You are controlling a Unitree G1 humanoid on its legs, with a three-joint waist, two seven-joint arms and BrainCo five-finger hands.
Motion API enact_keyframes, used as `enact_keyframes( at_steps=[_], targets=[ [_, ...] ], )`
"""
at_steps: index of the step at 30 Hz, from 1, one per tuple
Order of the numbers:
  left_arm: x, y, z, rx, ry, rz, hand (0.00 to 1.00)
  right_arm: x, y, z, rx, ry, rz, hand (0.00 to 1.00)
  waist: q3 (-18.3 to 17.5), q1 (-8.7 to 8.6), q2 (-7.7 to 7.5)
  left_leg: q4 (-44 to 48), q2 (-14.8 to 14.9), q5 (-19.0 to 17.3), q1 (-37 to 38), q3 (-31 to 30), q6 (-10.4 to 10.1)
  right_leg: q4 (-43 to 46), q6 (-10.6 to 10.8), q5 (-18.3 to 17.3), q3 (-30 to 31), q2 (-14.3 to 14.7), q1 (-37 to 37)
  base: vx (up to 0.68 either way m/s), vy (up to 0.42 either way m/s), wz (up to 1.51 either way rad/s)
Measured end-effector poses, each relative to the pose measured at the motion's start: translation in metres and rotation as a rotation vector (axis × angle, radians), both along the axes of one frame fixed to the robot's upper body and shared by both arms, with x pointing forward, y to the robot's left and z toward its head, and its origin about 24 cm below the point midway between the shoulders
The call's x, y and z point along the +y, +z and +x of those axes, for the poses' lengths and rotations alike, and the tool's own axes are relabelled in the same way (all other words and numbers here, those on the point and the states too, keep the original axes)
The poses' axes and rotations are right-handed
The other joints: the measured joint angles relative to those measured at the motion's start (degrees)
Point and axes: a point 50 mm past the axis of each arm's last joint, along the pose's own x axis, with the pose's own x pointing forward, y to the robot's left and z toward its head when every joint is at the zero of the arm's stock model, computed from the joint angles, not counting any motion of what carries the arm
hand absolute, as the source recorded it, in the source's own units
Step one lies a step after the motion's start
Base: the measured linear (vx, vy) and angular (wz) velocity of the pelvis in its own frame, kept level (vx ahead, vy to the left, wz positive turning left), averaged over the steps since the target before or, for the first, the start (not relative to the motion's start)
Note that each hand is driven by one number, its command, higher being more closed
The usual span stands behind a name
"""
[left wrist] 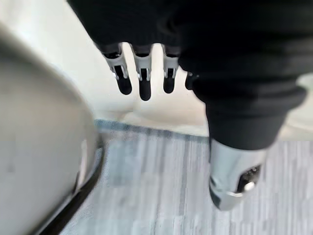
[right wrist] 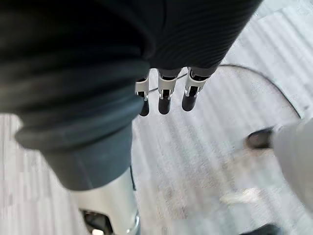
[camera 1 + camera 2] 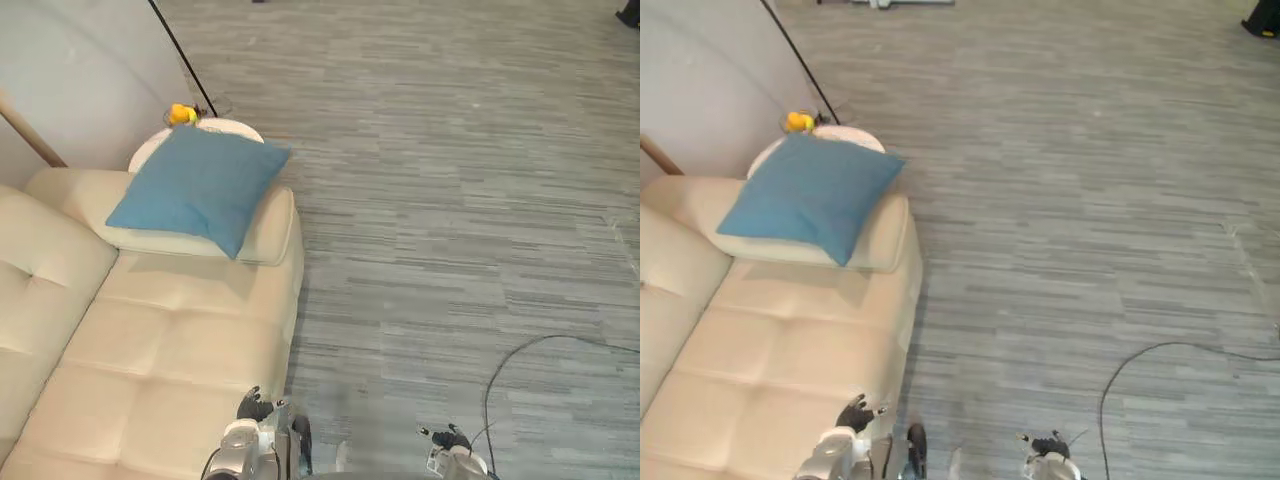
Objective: Pick up cushions and gather them together orderly.
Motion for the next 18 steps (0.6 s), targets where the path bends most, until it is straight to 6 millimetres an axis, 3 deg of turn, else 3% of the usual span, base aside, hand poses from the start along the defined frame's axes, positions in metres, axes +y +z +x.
enact_keyframes(
  at_steps=[1,2,3,5,6,7,9,10,11,12,15,16,17,18],
  targets=[
    [0.0,-0.001,-0.003,0.012,0.002,0.0,0.0,0.002,-0.001,-0.003,0.007,0.01,0.005,0.0,0.3,-0.02,0.45,-1.7,0.1,-0.6,4.1,0.1,-0.3,6.7,-1.3,-1.0,-1.1,-0.4,-3.7,0.52,0.154,0.03],
    [0.0,-0.002,-0.004,0.015,0.001,0.0,0.0,0.002,-0.001,-0.002,0.003,0.014,0.005,0.0,0.2,0.01,0.79,-2.8,0.1,-0.7,5.6,0.1,-0.4,7.6,-1.8,-1.8,-2.4,-0.9,-5.1,0.41,0.074,0.06],
    [0.0,-0.002,-0.005,0.023,0.002,0.001,0.0,-0.002,0.003,0.004,-0.025,0.017,-0.009,0.0,0.5,-0.08,1.38,-5.9,0.3,-0.7,9.7,0.1,-0.5,5.4,-4.4,-3.8,-6.3,-1.8,-7.4,0.39,0.023,0.12],
    [0.002,-0.004,-0.009,0.038,0.006,0.006,0.0,-0.002,0.004,0.007,-0.033,0.02,-0.011,0.0,0.6,-0.3,1.65,-7.6,1.0,-0.8,11.9,-0.1,-0.8,-3.9,-6.2,-4.7,-10.7,-2.2,-9.6,0.36,-0.038,0.25],
    [0.002,-0.004,-0.007,0.035,0.005,0.004,0.0,-0.001,0.004,0.008,-0.034,0.019,-0.009,0.0,0.7,-0.91,1.68,-7.7,1.7,-1.4,12.7,-1.3,-1.7,-12.5,-7.2,-3.7,-12.1,-1.6,-11.1,0.27,-0.104,0.39],
    [0.001,-0.004,-0.007,0.035,0.005,0.003,0.0,-0.001,0.004,0.008,-0.034,0.016,-0.007,0.0,0.8,-1.2,1.8,-7.7,2.1,-1.7,13.0,-2.0,-2.1,-15.4,-7.5,-3.0,-11.9,-1.1,-11.6,0.36,-0.182,0.54],
    [0.003,-0.006,-0.012,0.049,0.01,0.007,0.0,-0.001,0.004,0.007,-0.033,0.003,-0.004,0.0,0.5,-2.04,1.01,-7.8,3.0,-3.3,14.1,-3.9,-4.5,-32.2,-8.0,6.5,-6.7,2.2,-12.5,0.37,-0.257,0.54],
    [0.005,-0.005,-0.012,0.048,0.01,0.011,0.0,-0.001,0.003,0.005,-0.027,0.001,-0.002,0.0,0.6,-2.23,0.36,-7.8,2.8,-3.8,14.6,-4.7,-5.1,-34.5,-8.0,8.6,-5.5,2.4,-12.2,0.38,-0.313,0.48],
    [0.002,-0.007,-0.014,0.064,0.024,0.0,0.0,-0.005,0.002,0.003,-0.011,-0.004,-0.005,0.0,0.9,-2.49,1.83,-8.0,4.1,-5.2,16.4,-6.6,-6.3,-33.5,-9.2,12.1,-4.4,4.1,-11.8,0.45,-0.346,0.16],
    [-0.003,-0.01,-0.018,0.079,0.05,-0.025,0.0,-0.014,0.004,0.004,-0.013,-0.019,-0.024,0.0,0.5,-2.28,2.87,-7.7,5.4,-5.2,16.8,-6.7,-6.3,-30.5,-9.6,8.0,-4.6,5.3,-12.5,0.37,-0.282,0.07],
    [-0.01,-0.011,-0.02,0.086,0.053,-0.043,0.0,-0.017,0.001,-0.004,0.009,-0.045,-0.02,0.0,-0.1,-2.71,4.32,-1.3,7.1,-4.7,16.1,-9.7,-6.5,-25.2,-10.9,1.5,-6.7,5.6,-11.2,0.3,-0.253,0.29],
    [-0.011,-0.009,-0.017,0.071,0.068,-0.051,0.0,-0.017,0.001,-0.005,0.014,-0.043,-0.022,0.0,-0.2,-3.0,4.17,10.3,7.9,-3.7,10.8,-11.8,-8.3,-25.3,-11.0,0.2,-8.5,5.1,-8.8,0.25,-0.262,0.57],
    [-0.011,-0.009,-0.015,0.066,0.07,-0.053,0.0,-0.017,0.001,-0.007,0.017,-0.042,-0.022,0.0,-0.2,-3.0,4.14,14.5,8.1,-2.6,8.8,-12.5,-9.3,-25.4,-11.1,-0.3,-9.1,5.0,-8.1,0.21,-0.236,0.72],
    [-0.013,-0.007,-0.011,0.048,0.075,-0.061,0.0,-0.016,0.0,-0.011,0.029,-0.032,-0.024,0.0,0.2,-2.81,3.61,27.2,9.6,2.5,2.3,-13.1,-11.3,-26.4,-11.8,-1.5,-10.9,5.0,-5.0,0.28,-0.192,0.81]
  ],
)
